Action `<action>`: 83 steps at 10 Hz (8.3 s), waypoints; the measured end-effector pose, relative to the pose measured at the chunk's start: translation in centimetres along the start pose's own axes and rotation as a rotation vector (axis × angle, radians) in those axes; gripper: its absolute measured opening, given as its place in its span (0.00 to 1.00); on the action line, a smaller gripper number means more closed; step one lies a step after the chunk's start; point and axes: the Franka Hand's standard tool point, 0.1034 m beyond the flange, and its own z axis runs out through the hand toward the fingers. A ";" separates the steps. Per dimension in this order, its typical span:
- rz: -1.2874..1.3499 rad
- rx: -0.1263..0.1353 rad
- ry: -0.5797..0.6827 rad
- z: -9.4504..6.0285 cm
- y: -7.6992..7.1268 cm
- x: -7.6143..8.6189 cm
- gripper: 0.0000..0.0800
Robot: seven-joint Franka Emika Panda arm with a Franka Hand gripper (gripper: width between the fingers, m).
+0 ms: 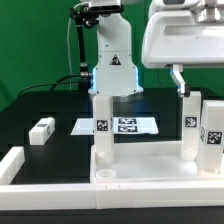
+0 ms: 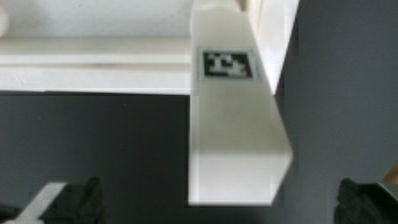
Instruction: Assemble desk
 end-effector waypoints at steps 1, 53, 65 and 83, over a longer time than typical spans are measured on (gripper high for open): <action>0.010 -0.009 -0.083 -0.2 0.2 0.3 0.81; 0.367 -0.010 -0.230 4.5 -0.1 -0.1 0.55; 1.821 -0.177 -0.280 4.5 0.3 -1.0 0.36; 0.509 -0.002 -0.259 4.2 0.3 -0.2 0.57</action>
Offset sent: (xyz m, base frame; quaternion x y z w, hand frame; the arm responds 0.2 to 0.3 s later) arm 0.0125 0.0149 0.0075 0.0972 -0.2133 0.0603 0.9703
